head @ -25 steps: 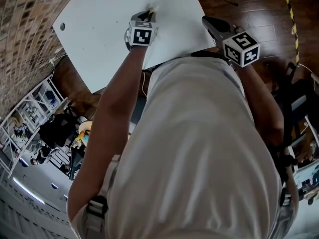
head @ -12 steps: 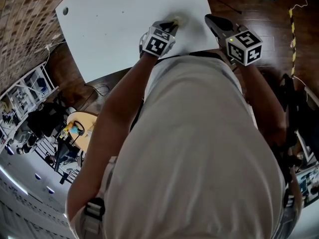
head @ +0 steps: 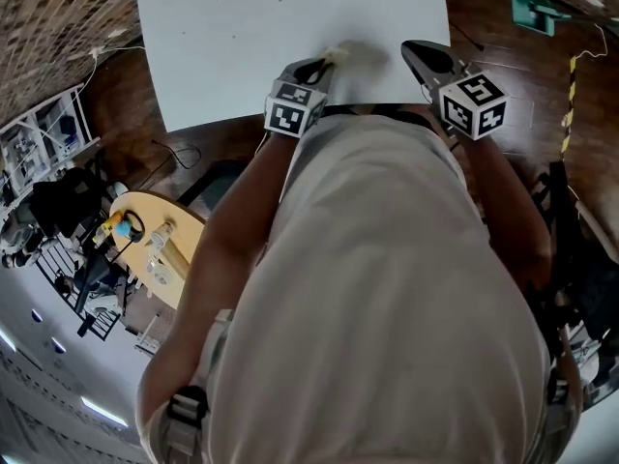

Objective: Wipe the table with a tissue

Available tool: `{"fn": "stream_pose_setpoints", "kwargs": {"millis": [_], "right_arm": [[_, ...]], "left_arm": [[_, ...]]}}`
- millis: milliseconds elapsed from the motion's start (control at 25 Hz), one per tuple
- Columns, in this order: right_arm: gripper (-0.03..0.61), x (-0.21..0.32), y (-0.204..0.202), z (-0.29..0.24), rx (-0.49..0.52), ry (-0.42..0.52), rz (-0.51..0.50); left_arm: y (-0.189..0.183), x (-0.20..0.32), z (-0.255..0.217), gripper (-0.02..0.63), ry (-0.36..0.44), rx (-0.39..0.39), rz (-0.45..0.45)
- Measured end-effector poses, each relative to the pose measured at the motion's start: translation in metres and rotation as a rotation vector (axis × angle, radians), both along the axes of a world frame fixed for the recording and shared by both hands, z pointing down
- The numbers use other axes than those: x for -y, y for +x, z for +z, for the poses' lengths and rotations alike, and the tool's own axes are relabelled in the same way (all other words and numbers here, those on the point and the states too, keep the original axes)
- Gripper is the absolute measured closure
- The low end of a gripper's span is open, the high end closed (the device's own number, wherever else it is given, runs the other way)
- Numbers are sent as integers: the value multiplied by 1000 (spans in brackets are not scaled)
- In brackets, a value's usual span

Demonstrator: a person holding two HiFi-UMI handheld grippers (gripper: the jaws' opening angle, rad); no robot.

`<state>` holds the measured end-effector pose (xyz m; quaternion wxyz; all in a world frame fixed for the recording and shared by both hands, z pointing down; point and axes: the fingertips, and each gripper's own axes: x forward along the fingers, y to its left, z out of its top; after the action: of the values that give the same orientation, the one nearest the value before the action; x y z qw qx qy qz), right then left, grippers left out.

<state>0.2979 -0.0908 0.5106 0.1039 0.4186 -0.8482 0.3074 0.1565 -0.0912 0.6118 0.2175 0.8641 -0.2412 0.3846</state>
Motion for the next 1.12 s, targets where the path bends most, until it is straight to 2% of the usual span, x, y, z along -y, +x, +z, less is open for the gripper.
{"fn": "stream_pose_setpoints", "kwargs": {"millis": [120, 400, 840, 960, 1120], "right_arm": [[571, 8, -35, 0, -5, -1, -33], [571, 19, -99, 1, -69, 34, -104], [571, 24, -141, 5, -97, 21, -32], [571, 26, -150, 3, -107, 23, -9], [571, 28, -159, 0, -113, 30, 33]], "left_arm": [[-43, 13, -4, 557, 11, -19, -82], [-114, 39, -6, 557, 49, -53, -197], [-215, 115, 0, 557, 76, -60, -391], [-232, 138, -3, 557, 90, -37, -412], [-245, 160, 13, 557, 100, 0, -383]]}}
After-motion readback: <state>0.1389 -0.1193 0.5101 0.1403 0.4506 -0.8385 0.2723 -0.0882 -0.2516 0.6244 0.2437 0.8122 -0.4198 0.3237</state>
